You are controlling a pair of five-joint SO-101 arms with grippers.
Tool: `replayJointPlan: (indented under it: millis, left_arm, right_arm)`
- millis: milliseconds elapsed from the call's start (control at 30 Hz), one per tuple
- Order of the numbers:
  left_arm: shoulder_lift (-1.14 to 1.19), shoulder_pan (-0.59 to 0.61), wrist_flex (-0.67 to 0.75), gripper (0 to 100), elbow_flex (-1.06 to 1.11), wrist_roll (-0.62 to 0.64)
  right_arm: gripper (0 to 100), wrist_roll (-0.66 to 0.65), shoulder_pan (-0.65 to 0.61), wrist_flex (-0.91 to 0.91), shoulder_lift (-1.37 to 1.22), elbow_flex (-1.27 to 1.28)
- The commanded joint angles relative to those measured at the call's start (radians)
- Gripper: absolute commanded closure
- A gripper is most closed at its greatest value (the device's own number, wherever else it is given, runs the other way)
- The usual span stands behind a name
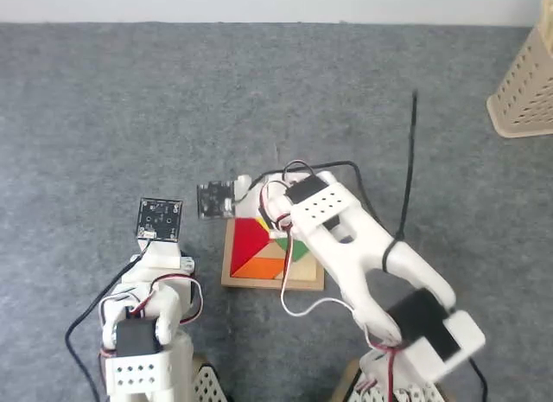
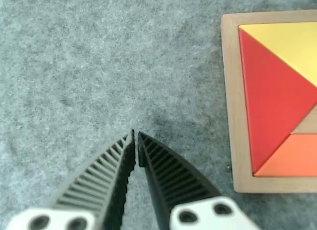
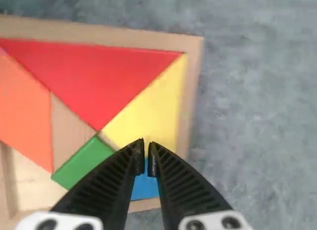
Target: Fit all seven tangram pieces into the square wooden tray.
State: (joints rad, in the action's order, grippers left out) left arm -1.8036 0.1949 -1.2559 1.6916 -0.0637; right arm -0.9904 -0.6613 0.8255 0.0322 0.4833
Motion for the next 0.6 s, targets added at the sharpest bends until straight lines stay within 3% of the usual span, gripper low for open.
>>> replayJointPlan:
  millis: [0,200,333,433,567]
  left_arm:
    - [-0.020,0.000,-0.008,99,-0.007,-0.005]
    - [-0.020,0.000,-0.008,99,-0.007,-0.005]
    - [-0.020,0.000,-0.008,99,-0.007,-0.005]
    - [-0.020,0.000,-0.008,99,-0.007,-0.005]
    - [-0.020,0.000,-0.008,99,-0.007,-0.005]
  right_arm:
    - [98.7,0.169,0.022,0.008,0.171,-0.038]
    - [99.1,0.419,0.101,0.091,0.352,-0.014]
    - [99.2,0.551,0.219,0.105,0.305,0.015]
    - [99.2,0.586,0.260,0.101,0.179,0.008]
    - [99.2,0.583,0.226,0.099,0.047,0.000]
